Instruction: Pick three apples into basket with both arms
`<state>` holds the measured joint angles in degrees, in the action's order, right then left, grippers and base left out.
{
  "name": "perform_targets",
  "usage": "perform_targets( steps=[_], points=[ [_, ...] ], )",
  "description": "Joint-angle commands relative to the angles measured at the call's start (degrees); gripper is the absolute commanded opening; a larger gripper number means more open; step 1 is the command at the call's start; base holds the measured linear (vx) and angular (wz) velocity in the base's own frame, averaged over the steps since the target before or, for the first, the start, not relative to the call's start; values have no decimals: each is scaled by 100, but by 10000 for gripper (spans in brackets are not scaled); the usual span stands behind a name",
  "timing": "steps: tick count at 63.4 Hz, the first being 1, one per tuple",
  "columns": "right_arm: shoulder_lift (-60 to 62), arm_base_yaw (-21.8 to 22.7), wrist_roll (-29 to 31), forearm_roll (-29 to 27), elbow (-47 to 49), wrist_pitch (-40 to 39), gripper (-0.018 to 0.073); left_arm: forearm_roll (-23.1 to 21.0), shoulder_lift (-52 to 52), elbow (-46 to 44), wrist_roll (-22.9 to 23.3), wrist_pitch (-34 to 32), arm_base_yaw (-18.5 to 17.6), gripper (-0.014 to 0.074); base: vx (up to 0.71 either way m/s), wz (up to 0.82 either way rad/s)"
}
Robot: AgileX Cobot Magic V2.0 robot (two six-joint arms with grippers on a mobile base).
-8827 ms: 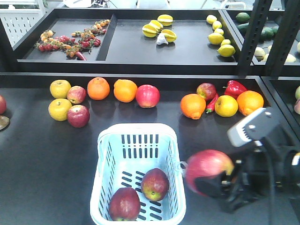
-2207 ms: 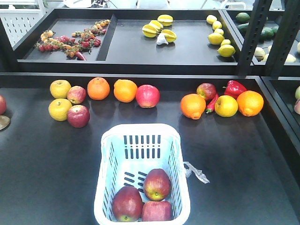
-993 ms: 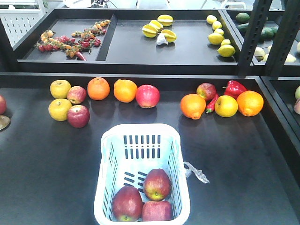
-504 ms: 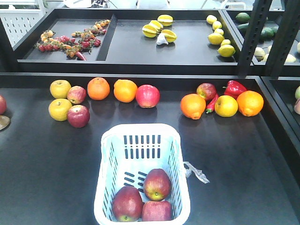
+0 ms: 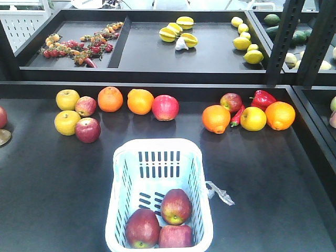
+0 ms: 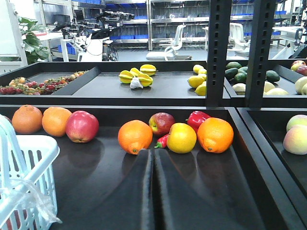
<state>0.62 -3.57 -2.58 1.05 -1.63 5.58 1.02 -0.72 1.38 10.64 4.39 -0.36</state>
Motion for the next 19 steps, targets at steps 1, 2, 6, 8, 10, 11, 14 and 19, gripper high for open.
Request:
perform_targets(
  steps=[1, 2, 6, 8, 10, 11, 14, 19],
  points=[
    [58, 25, 53, 49, -90, -456, -9, -57, -85, 133, 54, -439, 4, -6, 0, 0],
    [58, 25, 53, 49, -90, -456, -9, -57, -85, 133, 54, -439, 4, -6, 0, 0],
    [58, 25, 53, 49, -90, -462, -9, -57, -85, 133, 54, -439, 4, -6, 0, 0],
    [58, 25, 53, 49, -90, -462, -9, -57, -85, 133, 54, -439, 4, -6, 0, 0],
    [58, 25, 53, 49, -90, -457, -9, -57, -85, 133, 54, -439, 4, -6, 0, 0],
    [58, 25, 53, 49, -90, -457, -9, -57, -85, 133, 54, -439, 4, -6, 0, 0],
    [58, 25, 53, 49, -90, -457, -9, -57, -85, 133, 54, -439, 4, -6, 0, 0],
    [58, 25, 53, 49, -90, -457, -9, -57, -85, 133, 54, -439, 4, -6, 0, 0]
  ],
)
